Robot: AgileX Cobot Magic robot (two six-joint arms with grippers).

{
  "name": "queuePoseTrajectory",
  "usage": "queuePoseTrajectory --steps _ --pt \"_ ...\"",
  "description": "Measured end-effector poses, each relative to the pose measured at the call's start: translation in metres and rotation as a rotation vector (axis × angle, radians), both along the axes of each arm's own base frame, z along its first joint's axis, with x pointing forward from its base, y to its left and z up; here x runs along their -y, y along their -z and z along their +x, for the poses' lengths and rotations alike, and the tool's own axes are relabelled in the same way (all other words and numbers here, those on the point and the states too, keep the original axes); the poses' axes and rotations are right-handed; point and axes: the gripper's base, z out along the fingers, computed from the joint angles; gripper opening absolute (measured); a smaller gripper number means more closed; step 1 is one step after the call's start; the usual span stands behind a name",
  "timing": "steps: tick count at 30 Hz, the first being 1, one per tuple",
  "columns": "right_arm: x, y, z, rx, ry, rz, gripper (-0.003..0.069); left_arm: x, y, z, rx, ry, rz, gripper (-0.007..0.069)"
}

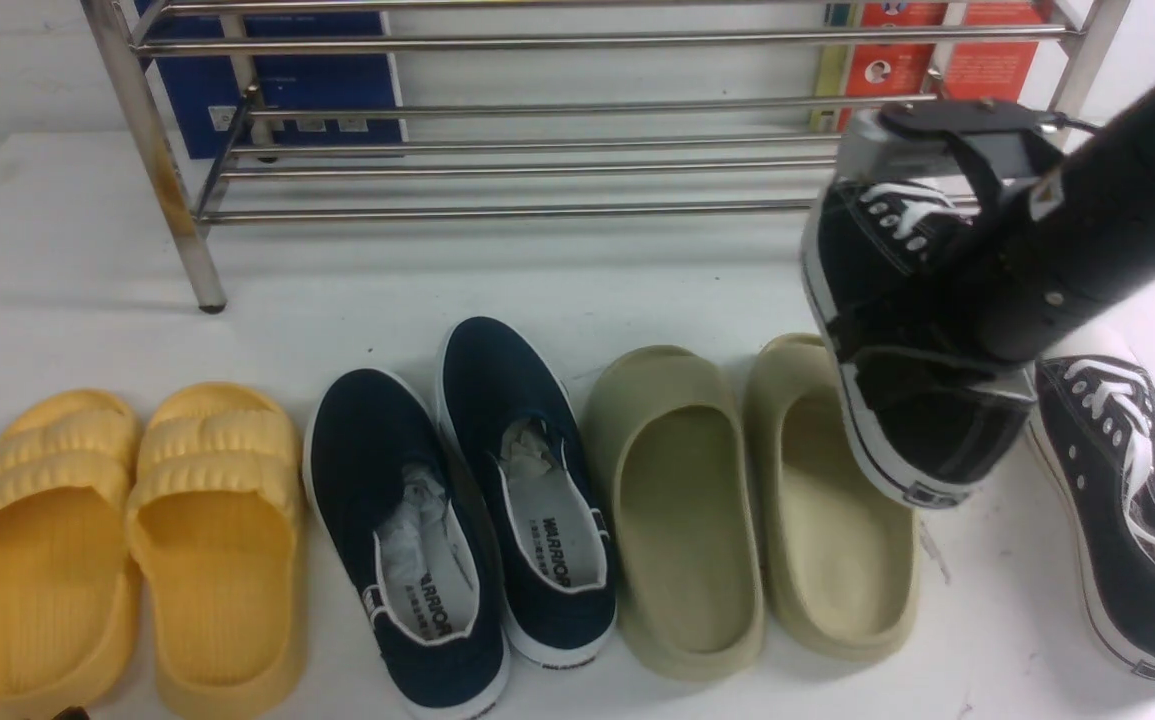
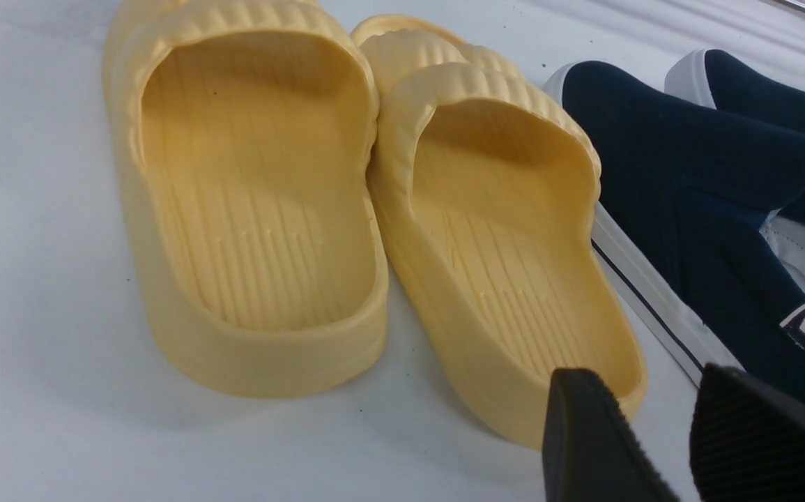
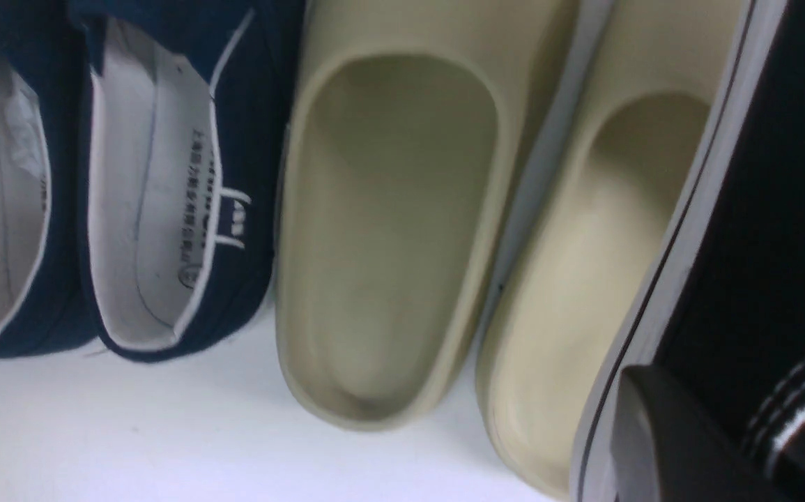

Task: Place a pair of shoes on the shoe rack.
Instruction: Use the right arm to put a shoe into the shoe rack

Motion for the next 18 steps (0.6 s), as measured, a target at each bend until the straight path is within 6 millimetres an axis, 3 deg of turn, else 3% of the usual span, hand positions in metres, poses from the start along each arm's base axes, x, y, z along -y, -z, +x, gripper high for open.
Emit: queuePoseTrajectory --steps 7,8,18 --pt "-0.029 0.008 0.061 0.036 -0.029 0.01 0.0022 0.0 0.0 0.0 0.0 0.0 0.0 0.024" --pt "-0.037 0.014 0.079 0.042 -0.03 0.013 0.0022 0.0 0.0 0.0 0.0 0.0 0.0 0.024" --pt "-0.068 0.024 0.149 0.133 -0.058 0.023 0.0022 0.0 0.0 0.0 0.0 0.0 0.0 0.024"
